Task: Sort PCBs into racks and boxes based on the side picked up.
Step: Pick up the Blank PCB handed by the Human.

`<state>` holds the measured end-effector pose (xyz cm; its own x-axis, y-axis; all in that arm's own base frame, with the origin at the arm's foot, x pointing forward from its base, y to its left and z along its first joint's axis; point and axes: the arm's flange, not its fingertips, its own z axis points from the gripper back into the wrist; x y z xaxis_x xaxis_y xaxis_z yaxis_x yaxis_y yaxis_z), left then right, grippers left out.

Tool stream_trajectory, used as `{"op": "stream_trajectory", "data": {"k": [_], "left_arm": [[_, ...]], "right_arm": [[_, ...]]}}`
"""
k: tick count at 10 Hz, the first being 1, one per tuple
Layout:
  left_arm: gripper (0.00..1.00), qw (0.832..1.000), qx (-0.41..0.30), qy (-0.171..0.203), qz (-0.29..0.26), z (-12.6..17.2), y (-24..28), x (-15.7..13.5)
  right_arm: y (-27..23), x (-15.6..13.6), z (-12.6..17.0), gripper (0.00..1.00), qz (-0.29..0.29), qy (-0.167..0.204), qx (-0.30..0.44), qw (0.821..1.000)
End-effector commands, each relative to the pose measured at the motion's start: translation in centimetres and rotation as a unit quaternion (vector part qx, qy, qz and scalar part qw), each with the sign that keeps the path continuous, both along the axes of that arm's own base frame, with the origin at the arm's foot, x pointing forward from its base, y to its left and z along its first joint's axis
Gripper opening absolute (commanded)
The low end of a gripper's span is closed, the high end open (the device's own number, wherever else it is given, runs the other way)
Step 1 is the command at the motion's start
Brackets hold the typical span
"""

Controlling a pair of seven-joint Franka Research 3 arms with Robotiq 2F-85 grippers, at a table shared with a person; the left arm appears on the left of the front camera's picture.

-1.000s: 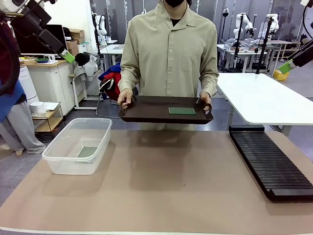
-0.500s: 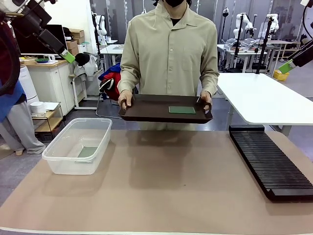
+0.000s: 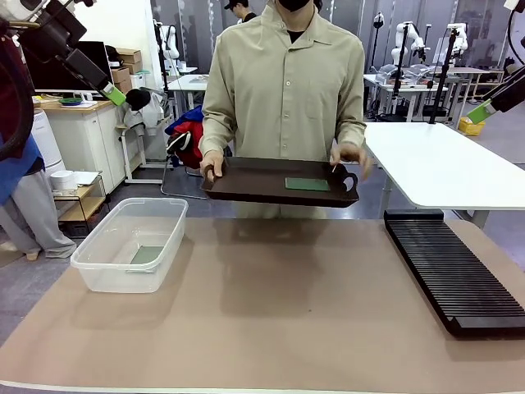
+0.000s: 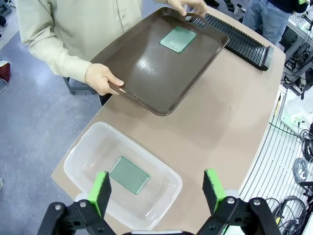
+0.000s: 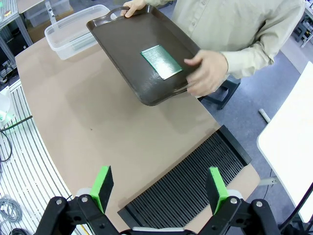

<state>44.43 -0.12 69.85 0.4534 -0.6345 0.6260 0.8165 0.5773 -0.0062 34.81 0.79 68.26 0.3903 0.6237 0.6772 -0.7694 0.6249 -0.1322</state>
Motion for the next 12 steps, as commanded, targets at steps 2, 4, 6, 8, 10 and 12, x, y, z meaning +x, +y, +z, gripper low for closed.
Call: {"op": "stream_trajectory", "data": {"k": [2, 4, 6, 8, 10, 12], "left_arm": [[1.00, 1.000, 0.001, 0.002, -0.002, 0.00, -0.11, -0.14], [1.00, 1.000, 0.001, 0.002, -0.002, 0.00, -0.11, -0.14], [1.00, 1.000, 0.001, 0.002, -0.002, 0.00, -0.11, -0.14], [1.00, 1.000, 0.001, 0.002, -0.002, 0.00, -0.11, -0.14], [1.00, 1.000, 0.001, 0.002, -0.002, 0.00, -0.11, -0.14], [1.00, 1.000, 0.001, 0.002, -0.002, 0.00, -0.11, -0.14]], "right_arm": [[-0.04, -0.02, -0.05, 1.00, 0.001, 0.001, 0.000, 1.000], [-0.04, -0.02, -0.05, 1.00, 0.001, 0.001, 0.000, 1.000], [-0.04, -0.02, -0.05, 1.00, 0.001, 0.001, 0.000, 1.000], [-0.04, -0.02, -0.05, 1.00, 0.001, 0.001, 0.000, 1.000], [-0.04, -0.02, -0.05, 1.00, 0.001, 0.001, 0.000, 1.000], [-0.04, -0.02, -0.05, 1.00, 0.001, 0.001, 0.000, 1.000]]}}
